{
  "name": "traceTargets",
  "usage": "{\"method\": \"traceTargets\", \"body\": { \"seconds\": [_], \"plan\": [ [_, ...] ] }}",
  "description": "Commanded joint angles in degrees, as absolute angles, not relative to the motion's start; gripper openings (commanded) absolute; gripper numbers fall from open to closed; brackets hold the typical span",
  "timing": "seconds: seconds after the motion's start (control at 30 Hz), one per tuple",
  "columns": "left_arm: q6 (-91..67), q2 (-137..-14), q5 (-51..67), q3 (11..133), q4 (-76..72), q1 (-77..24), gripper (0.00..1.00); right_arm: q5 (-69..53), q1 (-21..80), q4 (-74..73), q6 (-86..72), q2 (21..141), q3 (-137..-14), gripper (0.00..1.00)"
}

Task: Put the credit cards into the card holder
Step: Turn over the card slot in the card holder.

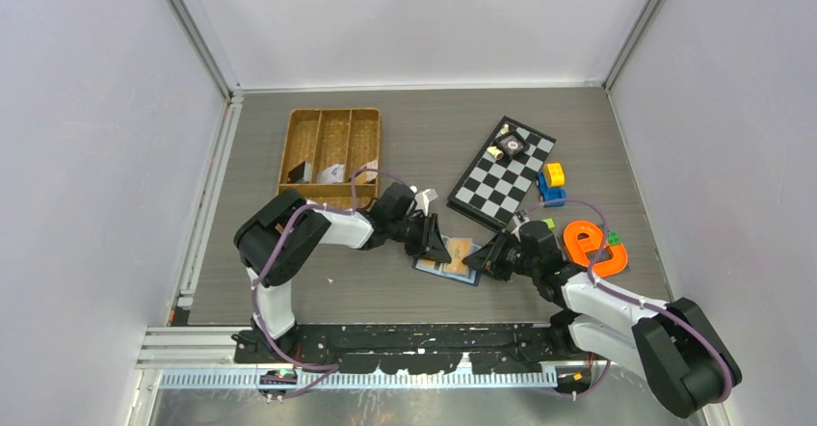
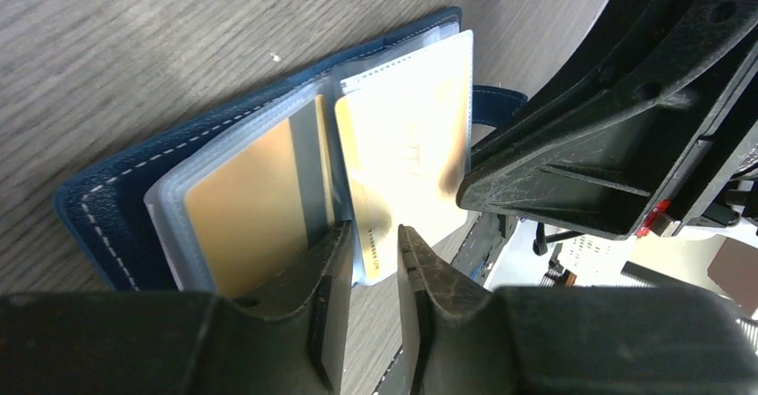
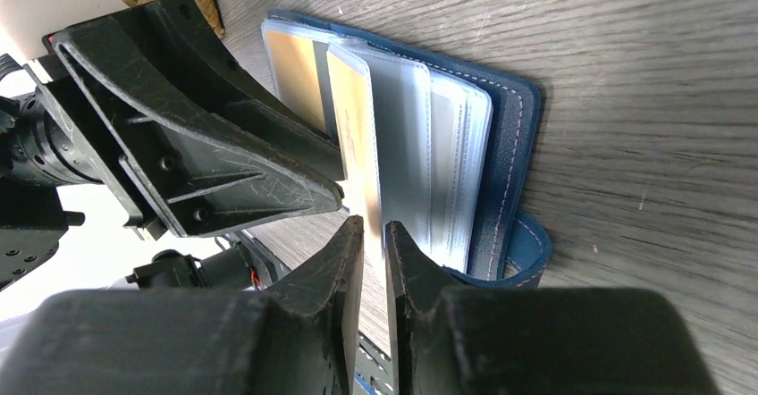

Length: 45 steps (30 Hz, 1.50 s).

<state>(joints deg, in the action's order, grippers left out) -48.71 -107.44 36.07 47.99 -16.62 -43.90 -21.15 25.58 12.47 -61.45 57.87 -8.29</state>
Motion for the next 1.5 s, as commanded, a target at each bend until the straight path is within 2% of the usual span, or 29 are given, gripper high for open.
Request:
{"method": "traceTargets", "body": {
  "seconds": [0.0, 0.43, 0.83, 1.17, 1.47],
  "plan": [
    [-46.4, -104.5, 34.7, 49.2, -13.2, -44.1, 0.3, -21.8, 25.5, 16.5, -61.4, 58.4, -8.2, 0.21],
    [-38.9, -96.1, 29.5, 52.3, 1.8, -44.1, 0.56, -22.0, 25.4, 17.2, -61.3, 59.6, -9.1, 0.2],
    [-30.9, -93.6, 15.3, 55.4, 17.0, -44.0, 0.6, -19.8, 25.6, 13.6, -60.0, 61.9, -10.3, 0.23],
    [-30.3, -95.4, 13.1, 55.4, 17.7, -44.1, 0.6, -18.6, 25.8, 12.1, -60.2, 63.5, -10.7, 0.23],
    [-32.2, -96.8, 16.8, 54.1, 13.8, -44.2, 0.41, -16.5, 26.4, 8.6, -59.4, 62.4, -11.6, 0.26]
  ]
}}
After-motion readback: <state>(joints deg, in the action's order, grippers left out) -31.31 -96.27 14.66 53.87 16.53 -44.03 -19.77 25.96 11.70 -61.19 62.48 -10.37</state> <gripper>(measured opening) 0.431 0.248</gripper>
